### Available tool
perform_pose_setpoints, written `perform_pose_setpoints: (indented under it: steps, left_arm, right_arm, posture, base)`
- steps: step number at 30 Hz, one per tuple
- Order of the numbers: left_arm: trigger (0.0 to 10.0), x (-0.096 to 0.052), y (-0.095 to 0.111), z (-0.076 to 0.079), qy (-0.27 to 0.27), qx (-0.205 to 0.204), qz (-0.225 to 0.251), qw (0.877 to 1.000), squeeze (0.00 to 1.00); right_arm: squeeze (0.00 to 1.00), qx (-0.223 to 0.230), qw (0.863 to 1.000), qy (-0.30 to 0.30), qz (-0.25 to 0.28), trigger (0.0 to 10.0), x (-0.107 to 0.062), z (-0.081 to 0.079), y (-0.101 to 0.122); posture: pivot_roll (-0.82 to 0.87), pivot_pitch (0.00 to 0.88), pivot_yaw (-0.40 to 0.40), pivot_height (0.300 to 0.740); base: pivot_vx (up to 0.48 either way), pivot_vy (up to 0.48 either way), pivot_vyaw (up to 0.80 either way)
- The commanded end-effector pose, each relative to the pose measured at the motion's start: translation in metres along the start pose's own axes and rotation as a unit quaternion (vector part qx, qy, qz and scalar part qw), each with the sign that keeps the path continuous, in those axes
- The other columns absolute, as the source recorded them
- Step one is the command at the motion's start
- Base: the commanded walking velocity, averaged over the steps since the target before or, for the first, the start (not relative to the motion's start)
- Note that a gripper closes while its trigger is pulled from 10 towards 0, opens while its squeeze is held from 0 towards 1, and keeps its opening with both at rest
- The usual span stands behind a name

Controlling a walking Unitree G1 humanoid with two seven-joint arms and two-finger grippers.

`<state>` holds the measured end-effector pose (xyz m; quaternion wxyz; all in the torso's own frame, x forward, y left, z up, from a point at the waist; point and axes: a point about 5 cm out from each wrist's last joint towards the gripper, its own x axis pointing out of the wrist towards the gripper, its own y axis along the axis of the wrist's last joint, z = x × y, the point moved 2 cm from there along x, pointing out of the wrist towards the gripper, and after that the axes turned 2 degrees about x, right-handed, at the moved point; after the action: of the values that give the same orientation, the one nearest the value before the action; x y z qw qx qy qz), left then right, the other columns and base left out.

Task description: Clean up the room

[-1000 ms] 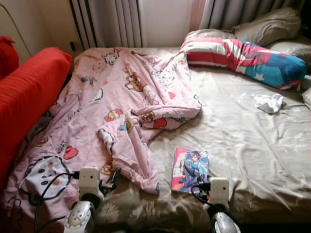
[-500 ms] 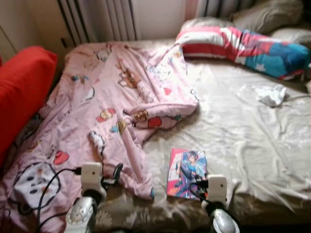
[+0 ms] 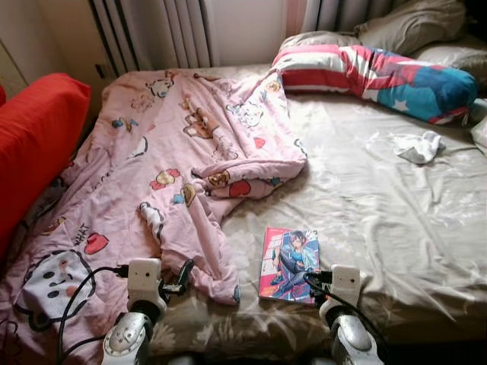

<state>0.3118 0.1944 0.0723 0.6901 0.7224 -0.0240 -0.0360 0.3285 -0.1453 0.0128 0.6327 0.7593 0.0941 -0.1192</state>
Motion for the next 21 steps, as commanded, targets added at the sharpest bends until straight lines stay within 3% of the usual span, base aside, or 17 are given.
perform_pose_setpoints:
  steps: [1, 10, 21]
  left_arm:
    - [10.0, -0.005, -0.004, -0.004, 0.000, 0.008, -0.013, 1.000, 0.00]
    - [10.0, -0.014, -0.003, -0.008, -0.002, 0.017, -0.017, 1.000, 0.00]
    - [10.0, -0.031, -0.003, -0.016, -0.002, 0.029, -0.032, 0.999, 0.00]
  right_arm:
    - [0.00, 0.021, 0.999, -0.016, -0.028, 10.0, -0.002, 0.002, -0.010]
    - [0.00, 0.085, 0.995, -0.037, -0.047, 10.0, -0.001, 0.008, -0.014]
    - [0.00, 0.163, 0.985, -0.049, -0.026, 10.0, -0.003, 0.020, -0.012]
  posture:
    - [0.04, 0.230, 0.046, 0.605]
    - [0.07, 0.251, 0.064, 0.605]
    - [0.10, 0.309, 0.102, 0.605]
  base:
    - [0.000, 0.000, 0.00]
    - [0.000, 0.000, 0.00]
    - [0.000, 0.000, 0.00]
